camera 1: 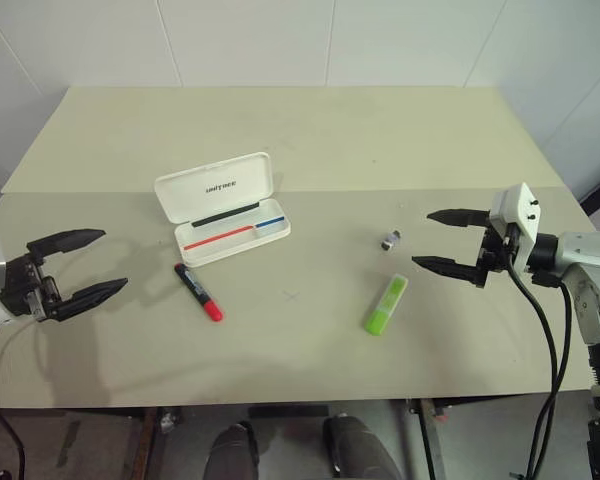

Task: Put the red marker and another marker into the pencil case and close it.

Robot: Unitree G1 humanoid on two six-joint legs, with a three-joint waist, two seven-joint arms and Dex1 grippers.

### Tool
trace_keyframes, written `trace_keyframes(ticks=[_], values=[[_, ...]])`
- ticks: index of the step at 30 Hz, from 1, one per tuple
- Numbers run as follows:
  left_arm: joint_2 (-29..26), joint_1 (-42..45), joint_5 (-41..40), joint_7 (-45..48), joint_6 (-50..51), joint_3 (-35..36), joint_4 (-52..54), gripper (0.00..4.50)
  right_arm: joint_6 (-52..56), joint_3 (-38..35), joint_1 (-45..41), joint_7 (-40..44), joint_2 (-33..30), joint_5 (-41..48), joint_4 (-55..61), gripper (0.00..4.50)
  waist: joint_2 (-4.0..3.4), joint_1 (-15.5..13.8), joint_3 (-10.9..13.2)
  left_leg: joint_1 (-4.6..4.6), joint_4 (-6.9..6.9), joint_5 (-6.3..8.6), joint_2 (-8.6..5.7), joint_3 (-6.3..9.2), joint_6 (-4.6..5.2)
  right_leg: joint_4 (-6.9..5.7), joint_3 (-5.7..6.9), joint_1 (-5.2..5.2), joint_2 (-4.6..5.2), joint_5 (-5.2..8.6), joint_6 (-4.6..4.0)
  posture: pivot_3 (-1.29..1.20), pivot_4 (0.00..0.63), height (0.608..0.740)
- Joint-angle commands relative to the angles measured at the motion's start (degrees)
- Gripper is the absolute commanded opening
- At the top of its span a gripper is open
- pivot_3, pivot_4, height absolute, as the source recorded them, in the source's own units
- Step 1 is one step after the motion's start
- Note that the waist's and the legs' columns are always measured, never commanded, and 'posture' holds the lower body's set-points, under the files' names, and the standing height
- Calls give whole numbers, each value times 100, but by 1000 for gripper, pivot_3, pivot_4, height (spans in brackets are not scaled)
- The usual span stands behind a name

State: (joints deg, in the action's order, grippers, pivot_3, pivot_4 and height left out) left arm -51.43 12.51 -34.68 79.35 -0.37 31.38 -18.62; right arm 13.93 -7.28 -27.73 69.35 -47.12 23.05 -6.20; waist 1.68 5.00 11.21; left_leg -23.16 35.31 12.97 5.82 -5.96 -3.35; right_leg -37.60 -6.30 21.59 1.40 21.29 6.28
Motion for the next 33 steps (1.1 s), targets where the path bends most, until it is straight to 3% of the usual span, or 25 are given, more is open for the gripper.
trace_keyframes(ticks=[1, 17, 24, 33], values=[[-92, 250, 79, 27, -194, -53, -195, 4461, -16, -234, 16, -36, -60, 183, 313, 4500, 0, -2, 0, 0, 0, 0, 0, 0, 0, 0, -1, 1, -1, 0, 0, 0, 150, 740], [232, 1020, 407, -102, -708, -713, -713, 4461, 29, -346, 436, -86, -60, 480, 937, 4500, 3, -13, -1, -3, 28, 2, 2, -6, 3, -9, -9, -1, -3, -4, 8, 0, 150, 740], [646, 1501, 850, -346, -496, -1515, -717, 4461, -1, -444, 621, -253, -80, 466, 1032, 4500, 6, -44, 0, -5, 56, 5, 1, -2, 8, -23, -9, -7, -4, -7, 14, 0, 150, 740], [1141, 2712, 1909, -598, -598, -2612, -1943, 4461, 162, -844, 1430, -641, -96, 588, 1718, 4500, 12, -74, 0, -12, 74, 6, -3, -3, 10, -22, -15, -10, -4, -13, 26, 0, 150, 740]])
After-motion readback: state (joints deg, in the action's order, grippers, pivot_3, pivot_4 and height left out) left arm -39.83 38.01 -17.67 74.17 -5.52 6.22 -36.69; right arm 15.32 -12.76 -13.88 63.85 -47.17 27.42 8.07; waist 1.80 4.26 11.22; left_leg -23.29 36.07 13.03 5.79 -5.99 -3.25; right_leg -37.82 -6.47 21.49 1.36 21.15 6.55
